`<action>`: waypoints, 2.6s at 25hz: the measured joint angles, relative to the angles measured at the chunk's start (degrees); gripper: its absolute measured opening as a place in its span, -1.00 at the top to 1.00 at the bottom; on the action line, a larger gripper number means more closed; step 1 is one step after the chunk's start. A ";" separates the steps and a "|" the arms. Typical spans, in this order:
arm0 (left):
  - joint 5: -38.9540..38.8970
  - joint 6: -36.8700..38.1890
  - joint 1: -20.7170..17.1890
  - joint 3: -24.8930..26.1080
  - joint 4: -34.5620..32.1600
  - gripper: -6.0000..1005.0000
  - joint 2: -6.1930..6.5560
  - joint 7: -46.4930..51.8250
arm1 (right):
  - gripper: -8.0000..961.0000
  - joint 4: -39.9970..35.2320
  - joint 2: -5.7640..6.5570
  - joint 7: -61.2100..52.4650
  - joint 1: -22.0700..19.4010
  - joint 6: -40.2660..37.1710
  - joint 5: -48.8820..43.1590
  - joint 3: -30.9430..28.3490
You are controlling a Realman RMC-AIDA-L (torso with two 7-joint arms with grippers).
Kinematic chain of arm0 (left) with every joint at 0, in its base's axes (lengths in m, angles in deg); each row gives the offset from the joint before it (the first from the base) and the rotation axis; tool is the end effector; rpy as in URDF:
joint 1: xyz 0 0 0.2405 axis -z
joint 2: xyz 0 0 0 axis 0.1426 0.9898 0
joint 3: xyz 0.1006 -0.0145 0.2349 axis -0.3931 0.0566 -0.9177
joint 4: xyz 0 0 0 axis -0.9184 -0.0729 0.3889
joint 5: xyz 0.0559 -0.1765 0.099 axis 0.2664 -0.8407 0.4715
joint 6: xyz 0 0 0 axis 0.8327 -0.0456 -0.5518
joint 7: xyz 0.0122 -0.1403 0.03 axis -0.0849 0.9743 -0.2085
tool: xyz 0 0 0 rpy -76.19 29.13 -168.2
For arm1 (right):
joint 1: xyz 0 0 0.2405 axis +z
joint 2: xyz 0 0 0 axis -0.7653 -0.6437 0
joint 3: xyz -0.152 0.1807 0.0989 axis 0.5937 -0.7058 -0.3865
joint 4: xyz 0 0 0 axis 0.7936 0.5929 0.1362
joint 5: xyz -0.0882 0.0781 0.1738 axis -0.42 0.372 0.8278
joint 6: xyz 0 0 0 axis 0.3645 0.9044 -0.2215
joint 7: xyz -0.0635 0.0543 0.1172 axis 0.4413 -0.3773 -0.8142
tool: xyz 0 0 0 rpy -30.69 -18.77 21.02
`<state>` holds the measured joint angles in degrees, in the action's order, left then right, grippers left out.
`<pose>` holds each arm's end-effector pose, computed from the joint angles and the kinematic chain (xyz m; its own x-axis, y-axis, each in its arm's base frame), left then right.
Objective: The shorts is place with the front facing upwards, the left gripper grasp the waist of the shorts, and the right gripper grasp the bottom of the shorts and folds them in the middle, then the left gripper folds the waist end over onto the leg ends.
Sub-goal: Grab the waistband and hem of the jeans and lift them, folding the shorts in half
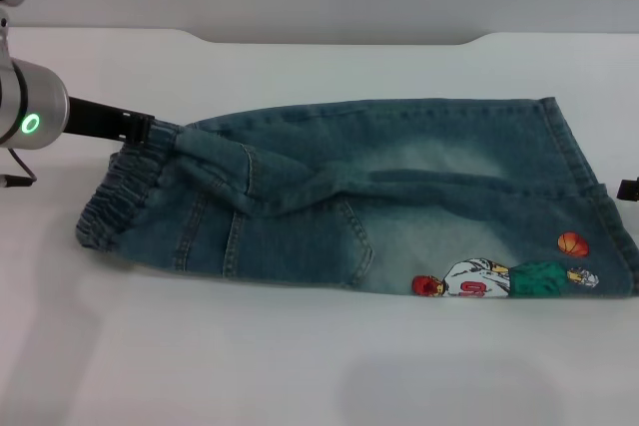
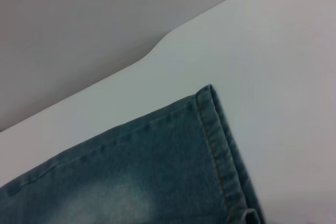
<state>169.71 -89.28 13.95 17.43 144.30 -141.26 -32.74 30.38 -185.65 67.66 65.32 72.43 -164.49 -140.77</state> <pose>-0.1996 0.3673 0.0400 0.6008 0.7499 0.2771 0.6817 -0.2996 -0.6675 0.3409 0.3192 0.0752 0.1244 -0.7950 -0.5937 -0.9772 0.0056 -0.2122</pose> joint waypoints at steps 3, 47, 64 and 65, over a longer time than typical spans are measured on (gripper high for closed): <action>0.00 -0.05 0.00 0.00 -0.03 0.91 0.00 -0.06 | 0.15 -1.09 0.00 0.42 0.41 -0.32 -0.02 0.01; -3.14 0.36 -0.24 2.63 -0.55 0.91 0.00 -3.17 | 0.98 -1.33 0.09 3.27 4.06 1.84 -0.50 -0.40; -3.16 2.47 -0.66 2.90 -0.61 0.91 -0.09 -3.16 | 0.98 11.06 0.41 0.80 3.42 3.48 -0.16 -2.30; -3.16 2.64 -0.66 2.92 -0.62 0.91 -0.09 -3.17 | 0.98 11.35 0.48 0.78 3.47 3.49 -0.16 -2.54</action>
<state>166.55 -86.64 13.30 20.35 143.68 -141.35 -35.90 41.73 -185.17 68.45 68.79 75.92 -164.65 -143.31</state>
